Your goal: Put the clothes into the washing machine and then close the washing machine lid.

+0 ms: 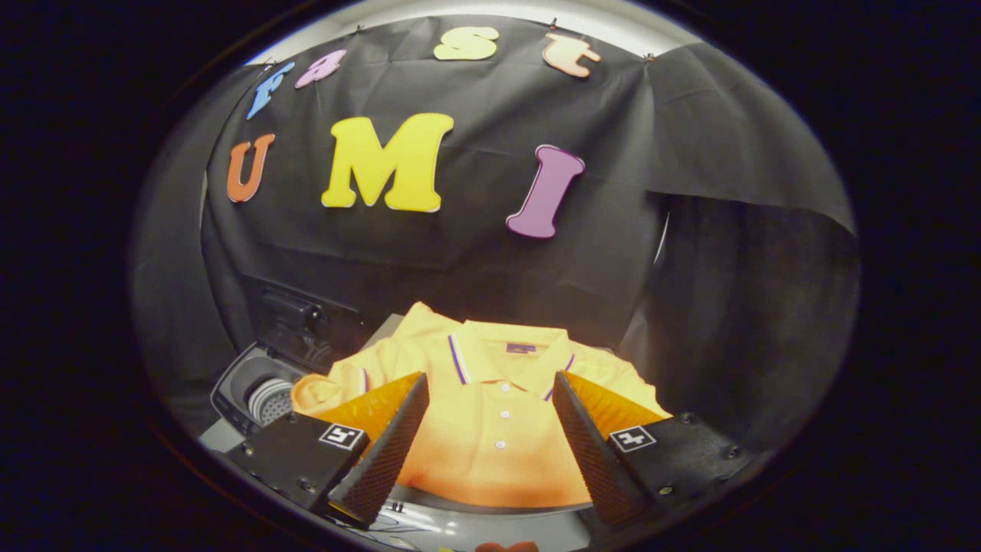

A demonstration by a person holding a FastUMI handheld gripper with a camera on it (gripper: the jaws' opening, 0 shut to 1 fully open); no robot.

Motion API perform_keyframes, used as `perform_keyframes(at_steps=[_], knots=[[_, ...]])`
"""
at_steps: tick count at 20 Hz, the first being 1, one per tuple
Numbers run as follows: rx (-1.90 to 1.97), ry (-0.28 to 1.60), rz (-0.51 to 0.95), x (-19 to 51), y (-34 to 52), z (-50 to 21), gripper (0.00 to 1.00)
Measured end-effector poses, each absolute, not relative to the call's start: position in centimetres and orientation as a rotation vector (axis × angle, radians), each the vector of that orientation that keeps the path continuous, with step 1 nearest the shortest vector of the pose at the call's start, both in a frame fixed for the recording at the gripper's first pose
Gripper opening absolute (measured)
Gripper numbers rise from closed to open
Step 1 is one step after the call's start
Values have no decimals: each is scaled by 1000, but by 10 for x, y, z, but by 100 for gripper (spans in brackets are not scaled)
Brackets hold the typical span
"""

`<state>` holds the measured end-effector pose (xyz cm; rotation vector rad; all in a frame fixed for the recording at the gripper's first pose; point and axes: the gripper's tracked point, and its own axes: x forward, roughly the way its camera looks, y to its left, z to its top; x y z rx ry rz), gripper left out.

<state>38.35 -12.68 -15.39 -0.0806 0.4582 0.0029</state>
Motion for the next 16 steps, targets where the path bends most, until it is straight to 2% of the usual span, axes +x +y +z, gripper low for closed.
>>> perform_keyframes(at_steps=[12,16], knots=[[-49,646,-30,406,-137,-225,100],[25,633,-27,409,-132,-230,100]])
